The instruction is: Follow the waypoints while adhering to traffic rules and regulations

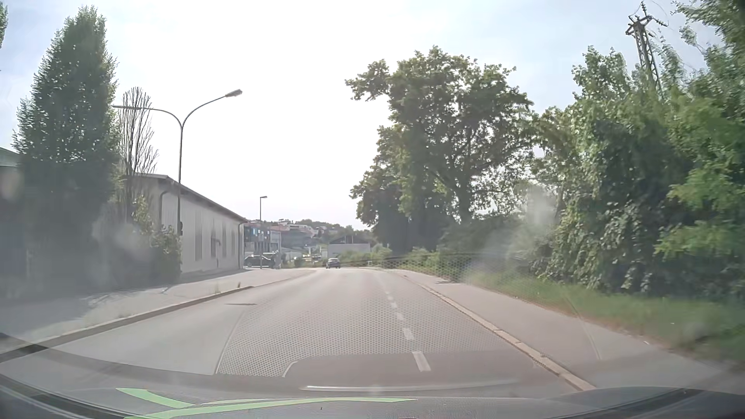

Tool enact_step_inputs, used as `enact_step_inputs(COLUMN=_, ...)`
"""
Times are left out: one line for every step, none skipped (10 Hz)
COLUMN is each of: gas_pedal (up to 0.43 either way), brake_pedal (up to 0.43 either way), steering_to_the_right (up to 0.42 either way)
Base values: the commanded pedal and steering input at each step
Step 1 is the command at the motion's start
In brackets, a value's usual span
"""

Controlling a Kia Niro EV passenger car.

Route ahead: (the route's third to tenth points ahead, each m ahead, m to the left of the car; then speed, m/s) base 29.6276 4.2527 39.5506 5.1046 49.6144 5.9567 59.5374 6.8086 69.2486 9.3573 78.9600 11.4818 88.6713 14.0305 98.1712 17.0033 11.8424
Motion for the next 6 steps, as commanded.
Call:
enact_step_inputs(gas_pedal=0.047, brake_pedal=0.000, steering_to_the_right=-0.002)
enact_step_inputs(gas_pedal=0.039, brake_pedal=0.000, steering_to_the_right=-0.002)
enact_step_inputs(gas_pedal=0.028, brake_pedal=0.000, steering_to_the_right=-0.002)
enact_step_inputs(gas_pedal=0.028, brake_pedal=0.000, steering_to_the_right=-0.002)
enact_step_inputs(gas_pedal=0.028, brake_pedal=0.000, steering_to_the_right=-0.002)
enact_step_inputs(gas_pedal=0.020, brake_pedal=0.000, steering_to_the_right=-0.002)
